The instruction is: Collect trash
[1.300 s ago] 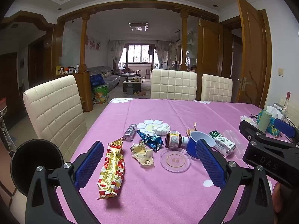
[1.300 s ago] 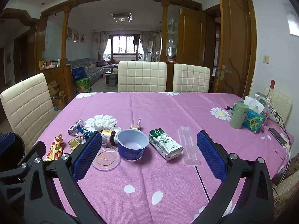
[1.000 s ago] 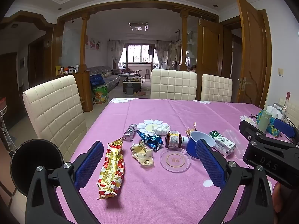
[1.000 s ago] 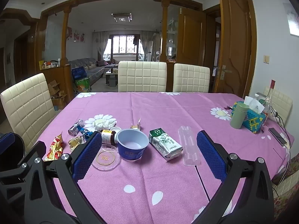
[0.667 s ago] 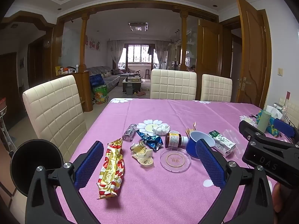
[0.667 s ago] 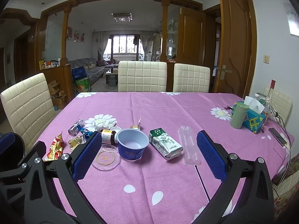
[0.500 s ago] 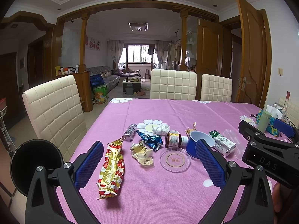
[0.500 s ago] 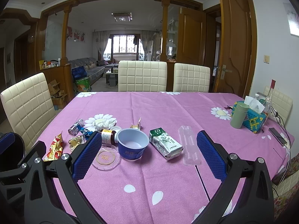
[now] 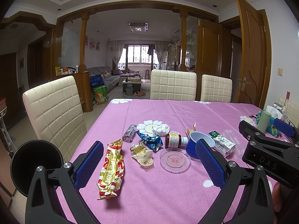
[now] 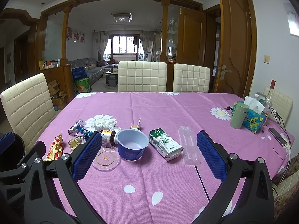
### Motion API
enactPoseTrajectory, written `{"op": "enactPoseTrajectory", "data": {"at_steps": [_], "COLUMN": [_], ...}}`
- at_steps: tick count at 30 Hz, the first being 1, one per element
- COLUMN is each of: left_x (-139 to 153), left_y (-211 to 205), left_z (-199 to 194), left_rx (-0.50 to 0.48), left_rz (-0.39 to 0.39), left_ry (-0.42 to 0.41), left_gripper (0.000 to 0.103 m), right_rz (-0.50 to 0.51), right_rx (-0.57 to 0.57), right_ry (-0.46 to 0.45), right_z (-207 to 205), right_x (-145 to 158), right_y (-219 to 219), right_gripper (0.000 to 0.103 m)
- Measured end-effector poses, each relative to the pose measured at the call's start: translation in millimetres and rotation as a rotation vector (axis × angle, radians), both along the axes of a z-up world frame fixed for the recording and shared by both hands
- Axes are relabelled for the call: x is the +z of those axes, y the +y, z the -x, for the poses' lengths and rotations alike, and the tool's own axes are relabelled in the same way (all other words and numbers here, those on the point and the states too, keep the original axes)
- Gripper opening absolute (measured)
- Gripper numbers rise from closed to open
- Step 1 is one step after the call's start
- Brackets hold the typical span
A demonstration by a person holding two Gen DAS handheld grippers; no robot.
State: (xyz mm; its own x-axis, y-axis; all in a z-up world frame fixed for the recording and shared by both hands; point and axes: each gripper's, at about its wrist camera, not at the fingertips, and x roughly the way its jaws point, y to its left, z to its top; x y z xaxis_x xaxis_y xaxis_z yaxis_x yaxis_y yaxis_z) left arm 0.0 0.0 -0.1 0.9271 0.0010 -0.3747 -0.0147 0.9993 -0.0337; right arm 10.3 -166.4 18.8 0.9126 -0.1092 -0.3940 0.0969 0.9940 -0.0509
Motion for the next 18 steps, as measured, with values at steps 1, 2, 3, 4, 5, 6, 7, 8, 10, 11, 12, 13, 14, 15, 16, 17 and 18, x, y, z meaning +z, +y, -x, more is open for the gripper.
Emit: {"op": "enactPoseTrajectory", "data": {"at_steps": [1, 2, 3, 4, 5, 6, 7, 8, 10, 11, 12, 13, 14, 15, 16, 17, 18], "left_x": [0.0, -0.1, 0.0, 0.0, 0.1, 0.1, 0.1, 0.1, 0.1, 0.0, 0.0, 0.1, 0.1, 0.1, 0.1, 0.1, 0.1], "left_y": [0.1, 0.2, 0.1, 0.1, 0.0, 0.1, 0.0, 0.0, 0.0, 0.0, 0.0, 0.1, 0.1, 0.0, 0.0, 0.0, 0.0], "left_z": [-0.1, -0.2, 0.0, 0.0, 0.0, 0.0, 0.0, 0.0, 0.0, 0.0, 0.0, 0.0, 0.1, 0.1, 0.1, 0.1, 0.0], "left_rx": [0.000, 0.000, -0.001, 0.000, 0.000, 0.000, 0.000, 0.000, -0.001, 0.000, 0.000, 0.000, 0.000, -0.001, 0.000, 0.000, -0.001], "left_rz": [0.000, 0.001, 0.001, 0.001, 0.000, 0.001, 0.001, 0.001, 0.001, 0.000, 0.000, 0.001, 0.001, 0.001, 0.000, 0.000, 0.000], "left_ry": [0.000, 0.001, 0.001, 0.001, 0.001, 0.001, 0.001, 0.001, 0.001, 0.001, 0.001, 0.001, 0.001, 0.000, 0.000, 0.000, 0.000], "left_gripper": [0.097, 0.097, 0.097, 0.097, 0.097, 0.097, 0.097, 0.097, 0.097, 0.097, 0.097, 0.097, 0.097, 0.097, 0.097, 0.097, 0.097], "right_rz": [0.000, 0.000, 0.000, 0.000, -0.001, 0.000, 0.000, 0.000, 0.000, 0.000, 0.000, 0.000, 0.000, 0.000, 0.000, 0.000, 0.000], "right_rx": [0.000, 0.001, 0.001, 0.000, 0.000, 0.000, 0.001, 0.001, 0.001, 0.002, 0.001, 0.001, 0.001, 0.002, 0.001, 0.001, 0.001], "right_ry": [0.000, 0.001, 0.001, 0.000, 0.000, 0.000, 0.001, 0.001, 0.002, 0.002, 0.002, 0.003, 0.003, 0.004, 0.002, 0.002, 0.001], "right_z": [0.0, -0.1, -0.1, -0.1, -0.2, -0.3, -0.3, -0.4, -0.3, -0.3, -0.4, -0.4, -0.3, -0.3, -0.4, -0.6, -0.5], "right_x": [0.0, -0.1, -0.3, -0.3, -0.5, -0.6, -0.7, -0.8, -1.0, -2.6, -2.6, -2.6, -2.5, -2.6, -2.4, -2.3, -2.4], "right_y": [-0.1, 0.0, 0.1, 0.1, 0.1, 0.2, 0.4, 0.4, 0.6, 2.0, 2.0, 2.0, 1.8, 2.0, 1.8, 1.7, 1.9], "right_gripper": [0.100, 0.100, 0.100, 0.100, 0.100, 0.100, 0.100, 0.100, 0.100, 0.100, 0.100, 0.100, 0.100, 0.100, 0.100, 0.100, 0.100]}}
